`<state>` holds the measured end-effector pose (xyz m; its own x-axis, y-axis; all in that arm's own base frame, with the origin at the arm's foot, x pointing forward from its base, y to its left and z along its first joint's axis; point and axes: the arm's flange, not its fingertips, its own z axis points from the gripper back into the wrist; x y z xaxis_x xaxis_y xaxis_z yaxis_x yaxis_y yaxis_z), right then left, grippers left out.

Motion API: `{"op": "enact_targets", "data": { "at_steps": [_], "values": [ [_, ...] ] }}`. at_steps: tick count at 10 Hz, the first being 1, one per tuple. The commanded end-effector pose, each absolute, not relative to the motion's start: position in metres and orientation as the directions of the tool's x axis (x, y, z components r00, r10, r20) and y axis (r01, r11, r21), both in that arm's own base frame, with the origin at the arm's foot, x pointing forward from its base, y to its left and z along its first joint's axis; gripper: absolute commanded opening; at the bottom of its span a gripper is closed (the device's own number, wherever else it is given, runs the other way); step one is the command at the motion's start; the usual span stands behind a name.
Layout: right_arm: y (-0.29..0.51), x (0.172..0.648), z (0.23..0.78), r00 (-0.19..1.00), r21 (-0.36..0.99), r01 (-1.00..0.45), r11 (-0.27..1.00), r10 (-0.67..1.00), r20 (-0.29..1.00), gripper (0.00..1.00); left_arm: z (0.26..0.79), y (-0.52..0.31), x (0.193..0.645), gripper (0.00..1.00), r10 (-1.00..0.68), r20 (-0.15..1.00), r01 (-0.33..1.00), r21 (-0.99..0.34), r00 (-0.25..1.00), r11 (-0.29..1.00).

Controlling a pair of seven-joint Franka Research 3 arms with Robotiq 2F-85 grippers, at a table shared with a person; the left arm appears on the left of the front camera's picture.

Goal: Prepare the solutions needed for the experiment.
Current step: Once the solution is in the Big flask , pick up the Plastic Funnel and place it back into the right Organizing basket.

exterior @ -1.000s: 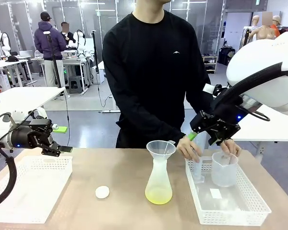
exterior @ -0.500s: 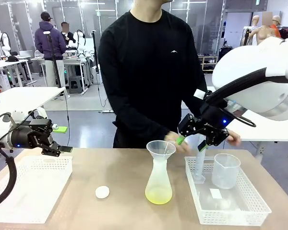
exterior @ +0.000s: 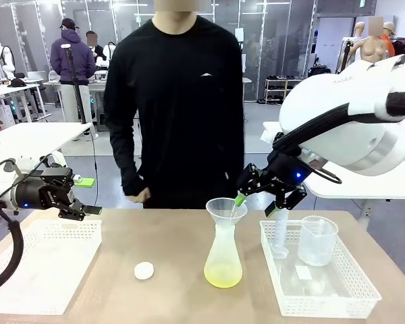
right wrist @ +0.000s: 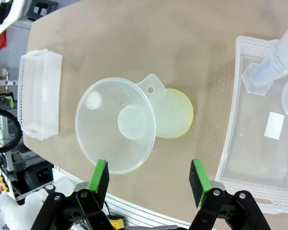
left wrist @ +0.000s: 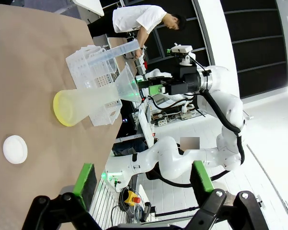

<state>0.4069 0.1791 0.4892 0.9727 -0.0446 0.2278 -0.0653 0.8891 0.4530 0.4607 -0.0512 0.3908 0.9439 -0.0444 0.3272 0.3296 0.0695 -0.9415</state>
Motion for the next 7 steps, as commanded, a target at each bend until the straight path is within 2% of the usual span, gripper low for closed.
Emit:
{"op": "enact_targets", "data": {
  "at_steps": [1, 7],
  "values": [
    [0.191, 0.420, 0.483, 0.972, 0.467, -0.008, 0.884, -0.102, 0.210, 0.85, 0.392, -0.051, 0.461, 1.00, -0.056, 0.339, 0.342, -0.937, 0.939, 0.067],
    [0.197, 0.436, 0.466, 0.980, 0.466, 0.014, 0.885, -0.104, 0.169, 0.85, 0.392, -0.051, 0.461, 1.00, -0.056, 0.339, 0.342, -0.937, 0.939, 0.067]
  ]
}}
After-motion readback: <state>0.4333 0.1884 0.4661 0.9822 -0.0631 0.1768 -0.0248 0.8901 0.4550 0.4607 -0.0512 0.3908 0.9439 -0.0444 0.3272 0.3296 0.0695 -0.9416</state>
